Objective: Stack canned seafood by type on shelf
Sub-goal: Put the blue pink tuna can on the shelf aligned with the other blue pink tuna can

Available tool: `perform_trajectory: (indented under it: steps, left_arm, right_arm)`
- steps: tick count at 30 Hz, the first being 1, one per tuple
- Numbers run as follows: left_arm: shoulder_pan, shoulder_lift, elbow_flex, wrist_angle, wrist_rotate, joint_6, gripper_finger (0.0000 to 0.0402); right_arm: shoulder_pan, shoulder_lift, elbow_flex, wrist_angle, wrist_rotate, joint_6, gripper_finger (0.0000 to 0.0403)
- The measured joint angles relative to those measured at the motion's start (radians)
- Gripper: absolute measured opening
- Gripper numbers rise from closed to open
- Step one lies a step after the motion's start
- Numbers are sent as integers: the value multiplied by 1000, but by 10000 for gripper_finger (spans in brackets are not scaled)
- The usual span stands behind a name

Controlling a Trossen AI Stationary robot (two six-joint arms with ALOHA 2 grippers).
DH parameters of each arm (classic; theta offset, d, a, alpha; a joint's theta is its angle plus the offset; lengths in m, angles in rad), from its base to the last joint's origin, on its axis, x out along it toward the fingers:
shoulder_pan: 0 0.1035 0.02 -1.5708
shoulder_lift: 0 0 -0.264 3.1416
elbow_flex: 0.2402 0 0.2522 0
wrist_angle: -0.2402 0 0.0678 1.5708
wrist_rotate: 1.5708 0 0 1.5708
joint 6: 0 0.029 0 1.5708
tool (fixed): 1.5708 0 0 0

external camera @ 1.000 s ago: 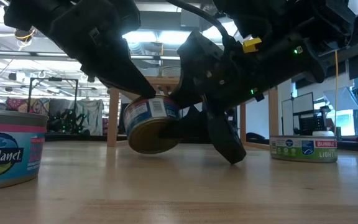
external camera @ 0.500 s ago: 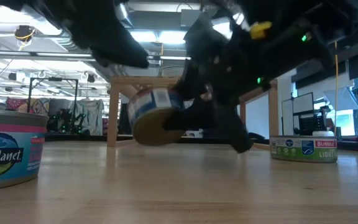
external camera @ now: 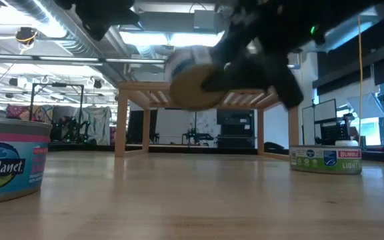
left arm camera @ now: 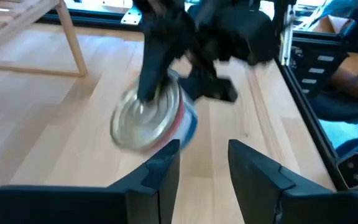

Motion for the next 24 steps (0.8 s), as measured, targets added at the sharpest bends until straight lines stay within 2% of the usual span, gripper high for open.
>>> perform_trajectory:
  steps: [7,12,18,22,24]
  left_arm:
    - [-13,-2,0,-21,-1,-4,131]
    - [-13,-2,0,-44,-1,-16,131]
    - [-12,-2,0,-53,-1,-27,131]
    - [-12,-2,-1,-50,0,-27,131]
    - [-12,-2,0,-50,-1,-27,131]
  right_arm:
    - [24,-117,0,-161,111,56,194]
    - [37,-203,1,-268,171,86,205]
    - [72,-303,1,-435,277,149,193]
    - [97,-355,1,-556,363,215,199]
    - [97,-372,1,-618,373,273,208]
